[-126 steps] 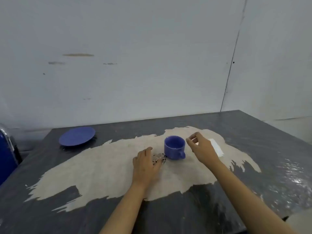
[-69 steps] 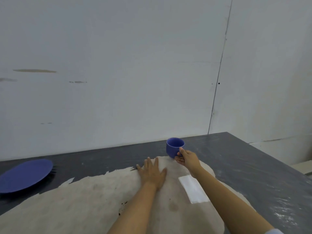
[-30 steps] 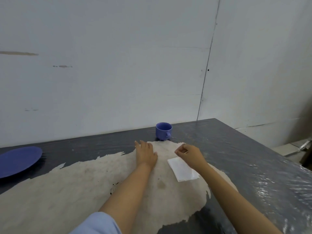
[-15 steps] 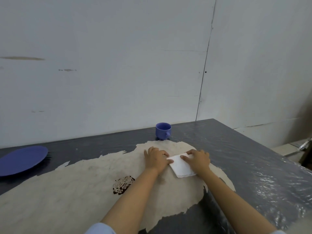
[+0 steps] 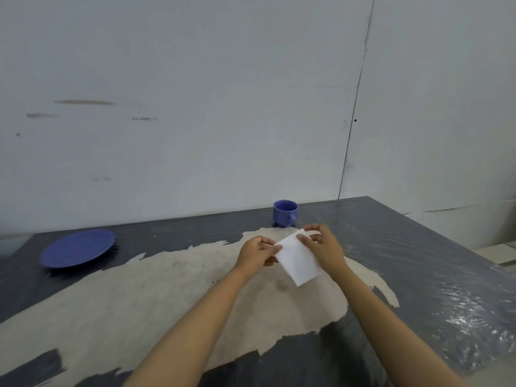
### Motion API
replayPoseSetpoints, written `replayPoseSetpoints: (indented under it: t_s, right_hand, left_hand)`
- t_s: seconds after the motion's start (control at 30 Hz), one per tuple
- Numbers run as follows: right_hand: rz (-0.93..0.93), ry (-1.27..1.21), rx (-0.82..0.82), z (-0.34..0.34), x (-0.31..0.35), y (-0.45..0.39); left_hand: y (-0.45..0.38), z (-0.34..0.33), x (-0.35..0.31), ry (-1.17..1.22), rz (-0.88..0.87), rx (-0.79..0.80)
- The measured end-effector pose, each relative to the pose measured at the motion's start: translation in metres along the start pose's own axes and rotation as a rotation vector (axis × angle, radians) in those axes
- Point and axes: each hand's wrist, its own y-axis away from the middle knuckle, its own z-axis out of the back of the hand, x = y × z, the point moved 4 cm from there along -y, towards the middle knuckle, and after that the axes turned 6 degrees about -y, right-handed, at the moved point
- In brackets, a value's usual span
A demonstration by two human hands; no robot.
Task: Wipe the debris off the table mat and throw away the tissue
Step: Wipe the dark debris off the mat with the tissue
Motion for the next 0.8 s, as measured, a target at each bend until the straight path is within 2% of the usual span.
replayPoseSetpoints:
  t_s: [0.13,0.3,0.4,0.53,0.67,0.8]
  right_hand:
    - [0.027,-0.035,0.126,-0.035,0.009,0.015]
    - [0.024,0.011,0.303,-0.081,0.010,0.031]
    - [0.038,0.089,0.313,-0.094,0.010,0.036]
    - [0.203,0.335,0.134,-0.094,0.014,0.052]
    - [0.334,0.320,0.280,-0.105,0.019,0.091]
    - [0.264,0.458,0.396,-0.108,0.007,0.110]
  left_hand:
    - [0.029,0.043,0.013,-0.087,-0.028,-0.057]
    - [0.056,0.105,0.046,-0.131,-0.050,-0.251]
    - [0.070,0.129,0.064,-0.197,-0.054,-0.343]
    - [0.084,0.143,0.080,-0.370,-0.069,-0.412]
    - [0.095,0.142,0.085,-0.534,-0.125,-0.464]
    - [0.101,0.141,0.089,-0.495,-0.119,-0.481]
